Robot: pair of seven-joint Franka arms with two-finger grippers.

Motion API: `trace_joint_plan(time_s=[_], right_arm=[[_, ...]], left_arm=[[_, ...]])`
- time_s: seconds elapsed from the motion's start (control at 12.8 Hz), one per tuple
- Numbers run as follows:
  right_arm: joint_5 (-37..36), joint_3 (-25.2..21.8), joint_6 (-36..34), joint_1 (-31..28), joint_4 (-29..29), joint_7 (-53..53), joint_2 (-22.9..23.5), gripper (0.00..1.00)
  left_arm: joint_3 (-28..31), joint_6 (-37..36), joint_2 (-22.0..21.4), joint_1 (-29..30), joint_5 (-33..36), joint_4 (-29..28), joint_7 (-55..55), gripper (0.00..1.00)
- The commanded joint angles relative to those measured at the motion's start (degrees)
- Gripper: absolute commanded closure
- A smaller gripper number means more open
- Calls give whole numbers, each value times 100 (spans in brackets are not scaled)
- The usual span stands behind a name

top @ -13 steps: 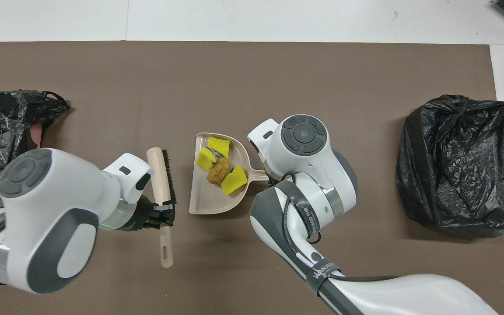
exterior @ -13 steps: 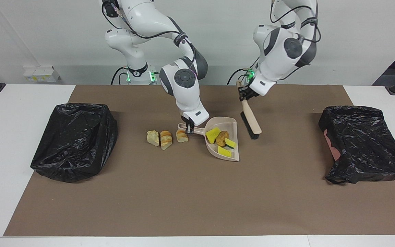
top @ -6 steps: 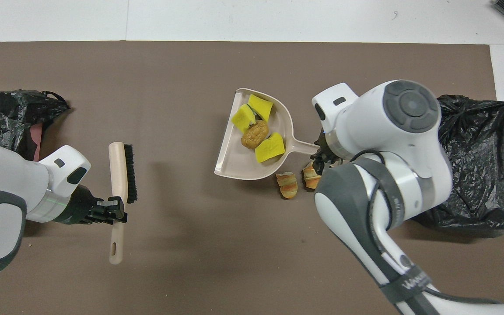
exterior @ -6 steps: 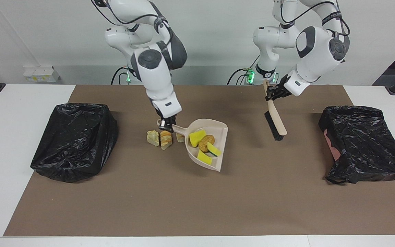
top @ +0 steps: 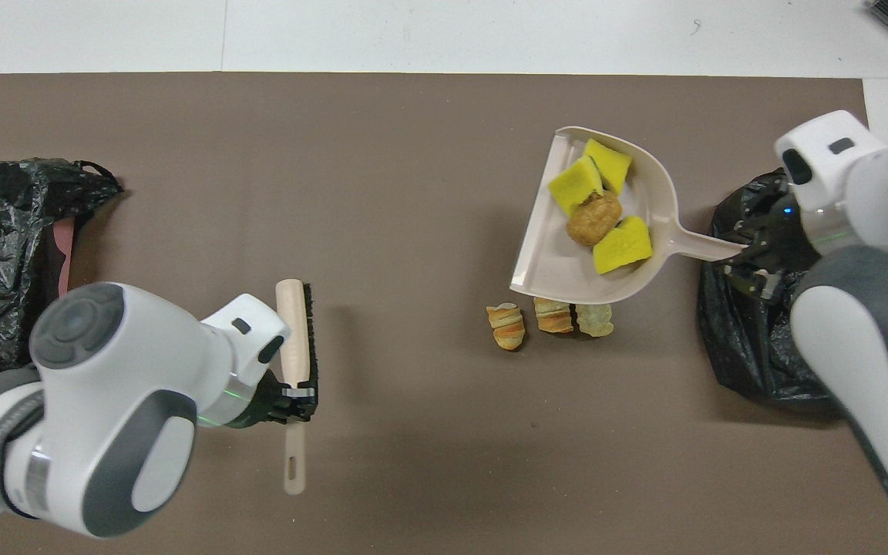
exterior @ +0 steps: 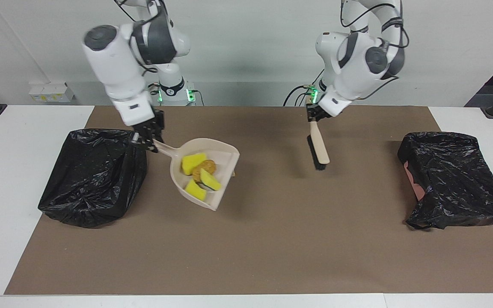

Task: Sweep and dump trash in bin
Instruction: 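Carry the loaded dustpan to the black bag with the right gripper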

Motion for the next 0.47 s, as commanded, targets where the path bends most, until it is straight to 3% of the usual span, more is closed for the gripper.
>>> trace_joint_plan(time_s=[0.0,0.39], right_arm=[[181,50,-208,-921,-32,-833,-69,100],[-378,-142,-332,-2250,362,-2328,27,100]], left_arm=[[63,904,210,-810,57,-390,-588,100],[55,1548,335,-1437,57,-821,-925,100]])
